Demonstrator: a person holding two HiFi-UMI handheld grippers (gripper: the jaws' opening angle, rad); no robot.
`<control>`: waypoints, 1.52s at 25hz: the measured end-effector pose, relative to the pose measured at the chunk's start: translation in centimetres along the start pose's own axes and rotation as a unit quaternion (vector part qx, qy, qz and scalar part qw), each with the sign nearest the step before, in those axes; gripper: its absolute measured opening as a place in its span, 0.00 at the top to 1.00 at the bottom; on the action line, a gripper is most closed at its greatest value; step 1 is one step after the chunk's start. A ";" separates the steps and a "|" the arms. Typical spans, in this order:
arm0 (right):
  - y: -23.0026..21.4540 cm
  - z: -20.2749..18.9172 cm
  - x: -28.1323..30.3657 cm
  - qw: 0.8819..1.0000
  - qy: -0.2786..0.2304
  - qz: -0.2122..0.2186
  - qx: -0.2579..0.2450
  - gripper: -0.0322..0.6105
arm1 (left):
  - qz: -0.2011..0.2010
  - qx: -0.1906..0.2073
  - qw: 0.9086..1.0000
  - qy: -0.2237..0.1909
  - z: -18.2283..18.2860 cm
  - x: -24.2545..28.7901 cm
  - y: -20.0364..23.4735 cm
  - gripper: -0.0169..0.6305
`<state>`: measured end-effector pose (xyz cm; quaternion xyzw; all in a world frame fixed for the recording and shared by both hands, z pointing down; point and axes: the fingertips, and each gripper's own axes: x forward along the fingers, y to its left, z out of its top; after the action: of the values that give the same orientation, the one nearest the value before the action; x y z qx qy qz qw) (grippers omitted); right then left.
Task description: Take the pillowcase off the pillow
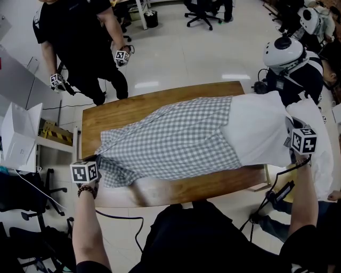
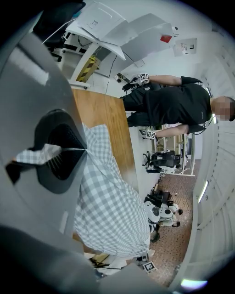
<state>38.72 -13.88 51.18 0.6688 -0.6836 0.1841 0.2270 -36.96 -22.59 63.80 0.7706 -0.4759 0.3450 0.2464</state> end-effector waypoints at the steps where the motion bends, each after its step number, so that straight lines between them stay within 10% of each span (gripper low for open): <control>1: -0.2 0.0 -0.2 1.000 0.000 -0.002 0.000 0.93 | 0.001 -0.001 1.000 0.000 -0.1 -0.1 0.0 0.96; 21: -1.0 -3.7 1.9 0.998 0.050 0.031 -0.007 0.92 | 0.002 0.031 0.999 0.018 -0.6 1.8 -3.4 0.96; 28: 0.1 -5.7 3.5 0.996 0.072 0.047 -0.025 0.73 | -0.028 0.087 0.996 0.020 -0.2 4.9 -7.3 0.95; 38: 5.7 1.0 2.1 0.990 0.018 0.124 -0.063 0.50 | -0.061 0.132 0.989 0.003 2.7 6.1 -11.5 0.56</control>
<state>33.01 -15.93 51.85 0.5595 -0.7674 0.1794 0.2567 -23.87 -23.07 66.12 0.8229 -0.3774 0.3917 0.1645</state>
